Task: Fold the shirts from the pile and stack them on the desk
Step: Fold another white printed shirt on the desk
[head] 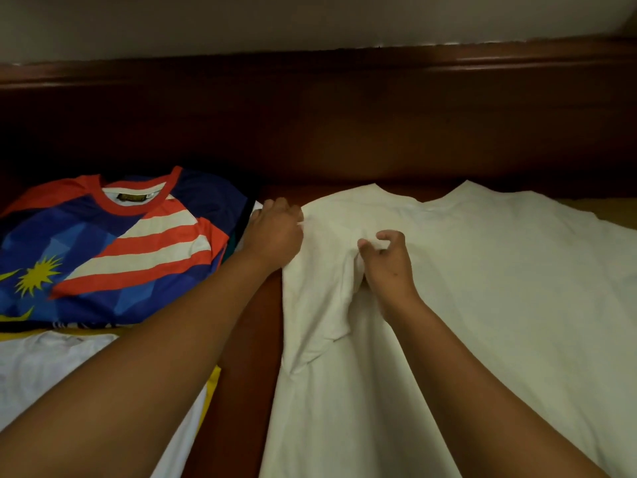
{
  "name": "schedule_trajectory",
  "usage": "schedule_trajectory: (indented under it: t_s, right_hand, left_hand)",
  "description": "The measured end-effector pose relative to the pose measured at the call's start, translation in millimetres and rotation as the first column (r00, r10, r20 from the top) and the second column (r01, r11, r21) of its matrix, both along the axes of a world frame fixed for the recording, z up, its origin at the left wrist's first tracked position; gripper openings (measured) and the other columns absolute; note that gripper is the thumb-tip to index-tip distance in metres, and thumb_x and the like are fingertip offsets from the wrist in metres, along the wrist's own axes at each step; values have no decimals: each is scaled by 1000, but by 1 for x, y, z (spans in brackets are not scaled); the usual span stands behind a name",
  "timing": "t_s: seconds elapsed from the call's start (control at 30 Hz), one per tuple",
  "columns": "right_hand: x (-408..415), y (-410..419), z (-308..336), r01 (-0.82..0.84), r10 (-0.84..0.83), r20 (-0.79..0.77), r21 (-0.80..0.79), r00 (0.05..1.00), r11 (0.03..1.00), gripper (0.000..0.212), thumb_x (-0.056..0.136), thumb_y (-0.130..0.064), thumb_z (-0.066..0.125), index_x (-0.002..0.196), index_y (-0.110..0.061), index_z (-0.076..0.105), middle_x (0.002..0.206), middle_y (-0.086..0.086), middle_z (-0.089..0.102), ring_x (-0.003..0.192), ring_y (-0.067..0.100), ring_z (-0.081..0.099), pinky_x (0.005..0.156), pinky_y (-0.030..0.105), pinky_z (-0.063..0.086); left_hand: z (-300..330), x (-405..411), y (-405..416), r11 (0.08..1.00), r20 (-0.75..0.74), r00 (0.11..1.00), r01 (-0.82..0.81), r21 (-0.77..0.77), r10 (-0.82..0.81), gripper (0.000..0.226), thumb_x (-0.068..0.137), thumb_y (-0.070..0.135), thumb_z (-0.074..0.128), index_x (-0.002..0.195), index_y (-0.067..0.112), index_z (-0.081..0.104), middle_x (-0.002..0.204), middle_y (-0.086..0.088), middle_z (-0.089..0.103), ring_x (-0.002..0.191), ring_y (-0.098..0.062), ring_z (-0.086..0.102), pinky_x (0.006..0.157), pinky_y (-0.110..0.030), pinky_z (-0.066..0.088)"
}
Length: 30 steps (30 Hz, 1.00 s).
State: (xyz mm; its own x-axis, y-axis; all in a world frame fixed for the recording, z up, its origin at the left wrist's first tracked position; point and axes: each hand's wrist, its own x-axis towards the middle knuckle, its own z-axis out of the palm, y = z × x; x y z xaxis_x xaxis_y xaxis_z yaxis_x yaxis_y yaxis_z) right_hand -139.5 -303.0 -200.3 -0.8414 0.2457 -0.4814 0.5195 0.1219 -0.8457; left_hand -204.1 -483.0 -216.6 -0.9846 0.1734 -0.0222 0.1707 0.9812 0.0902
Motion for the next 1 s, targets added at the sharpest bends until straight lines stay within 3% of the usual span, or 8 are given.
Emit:
schedule_trajectory:
  t_s: [0.13,0.27,0.43,0.5,0.6,0.7,0.83,1.0]
  right_hand:
    - [35,13,2,22,-9,60,-216,998,976,55,90,-24,64,135,-32,33,114,6,61,95,22,66,93,43,53]
    - [67,12,0,8,23,111,-271,994,962,43,89,-16,65,124,-23,42,98,8,68,76,17,67,78,31,55]
    - [67,-5,-7,-178,165,142,90,976,980,22,86,-28,66,102,-16,56,90,-3,63,84,16,61,75,26,48]
    - [64,-13,-6,-238,209,143,232,967,943,27,87,-39,64,99,-15,57,93,-6,62,90,16,60,74,26,45]
    - [59,-22,-2,-238,202,167,243,965,940,42,86,-52,62,106,-17,51,96,-8,54,96,16,58,74,23,38]
    - [53,-24,-2,-250,212,172,245,962,937,36,87,-49,62,92,-17,48,87,-6,54,81,14,55,67,22,38]
    - [52,-16,5,-158,152,63,108,986,981,24,88,-22,59,70,-19,43,70,-7,49,63,9,49,47,13,32]
    - [64,2,11,-72,82,57,-157,995,985,8,90,-25,59,94,-19,55,93,-2,62,82,12,61,68,25,50]
  left_hand:
    - [9,2,22,985,171,977,106,133,-128,44,96,25,48,139,20,45,142,-3,44,131,-23,34,105,-34,27]
    - [10,-4,48,980,244,950,178,90,-195,47,97,37,48,140,20,44,138,-6,45,129,-25,36,105,-39,28]
    - [4,-8,62,983,185,967,166,78,-178,30,97,30,47,123,17,53,124,-5,54,118,-24,43,98,-40,33]
    - [4,-10,63,980,186,965,168,102,-185,25,98,27,44,117,17,56,119,-4,55,114,-23,44,96,-39,34]
    - [10,-12,61,958,188,965,128,257,-180,15,97,23,46,102,18,59,103,0,58,102,-22,51,87,-37,40]
    - [22,-13,59,896,229,963,29,442,-144,10,95,21,51,90,18,58,84,5,58,83,-16,56,66,-27,41]
    - [34,-18,56,802,287,953,-99,590,-94,9,95,19,55,95,15,63,94,3,63,86,-11,57,72,-24,46]
    - [38,-23,59,738,262,957,-85,670,-127,14,95,19,56,100,10,65,97,0,63,91,-13,58,79,-26,45]
